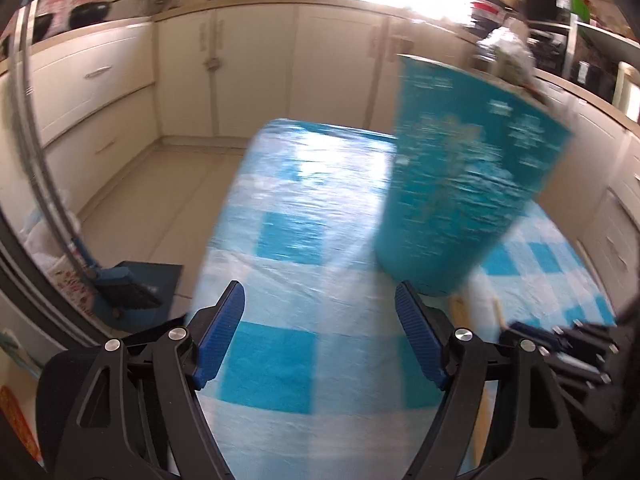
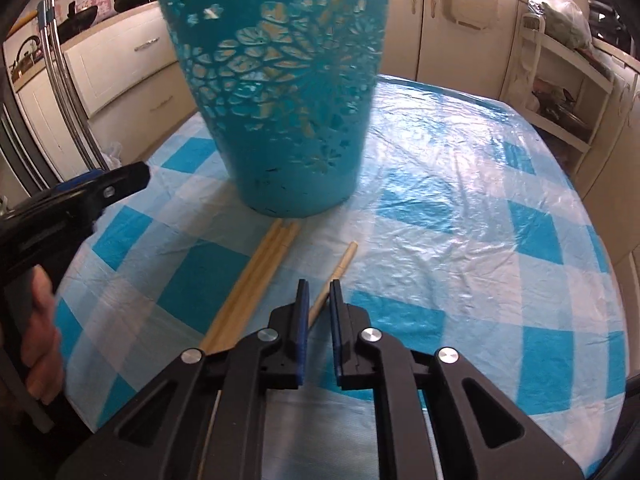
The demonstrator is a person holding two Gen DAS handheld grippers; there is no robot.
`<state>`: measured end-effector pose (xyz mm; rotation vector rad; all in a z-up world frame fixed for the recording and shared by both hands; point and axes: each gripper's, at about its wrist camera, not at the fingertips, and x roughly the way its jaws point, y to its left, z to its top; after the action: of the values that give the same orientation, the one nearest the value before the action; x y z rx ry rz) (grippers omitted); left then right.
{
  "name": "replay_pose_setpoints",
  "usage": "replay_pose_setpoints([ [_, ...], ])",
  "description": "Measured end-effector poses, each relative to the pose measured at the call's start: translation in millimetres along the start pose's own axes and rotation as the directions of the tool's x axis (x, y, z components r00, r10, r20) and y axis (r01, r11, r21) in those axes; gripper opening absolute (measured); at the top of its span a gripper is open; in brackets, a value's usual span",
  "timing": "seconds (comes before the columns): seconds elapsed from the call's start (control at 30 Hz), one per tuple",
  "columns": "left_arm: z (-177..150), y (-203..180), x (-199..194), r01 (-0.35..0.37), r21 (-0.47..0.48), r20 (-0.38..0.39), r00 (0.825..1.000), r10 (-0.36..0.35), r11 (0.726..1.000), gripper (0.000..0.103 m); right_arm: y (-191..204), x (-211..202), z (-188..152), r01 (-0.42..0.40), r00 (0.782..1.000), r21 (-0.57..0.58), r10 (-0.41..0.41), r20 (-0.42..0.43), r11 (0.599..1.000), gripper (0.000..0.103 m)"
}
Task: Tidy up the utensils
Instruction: 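Reach the left tool to the bundle and grasp one chopstick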
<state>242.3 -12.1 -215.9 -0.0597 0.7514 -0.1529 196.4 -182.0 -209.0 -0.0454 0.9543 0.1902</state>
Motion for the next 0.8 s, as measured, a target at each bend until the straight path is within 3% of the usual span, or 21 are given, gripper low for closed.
replay_pose_setpoints([
  [0.07,-3,-21,-4,0.045,0.066,-0.022,0.999,-0.044,0.997,0.074,-10,-2,-2,0.003,1.0,0.018,-0.003,-0.001,1.0,0.011],
  [0.2,-12,-48,4,0.098,0.106,-0.103,0.991,-0.087,0.99,0.074,-25,-5,-5,-0.03,1.0,0.093,0.03,0.007,0.995,0.011],
  [0.5,-23,-63,24,0.02,0.163,-0.192,0.981,0.012,0.986,0.074,-31,-6,-4,-0.072,0.997,0.128,0.07,0.018,0.989,0.012],
  [0.8,-21,-74,29,0.001,0.177,-0.215,0.976,0.038,0.984,0.073,-30,-7,-5,-0.089,0.996,0.13,0.087,0.021,0.987,0.016],
])
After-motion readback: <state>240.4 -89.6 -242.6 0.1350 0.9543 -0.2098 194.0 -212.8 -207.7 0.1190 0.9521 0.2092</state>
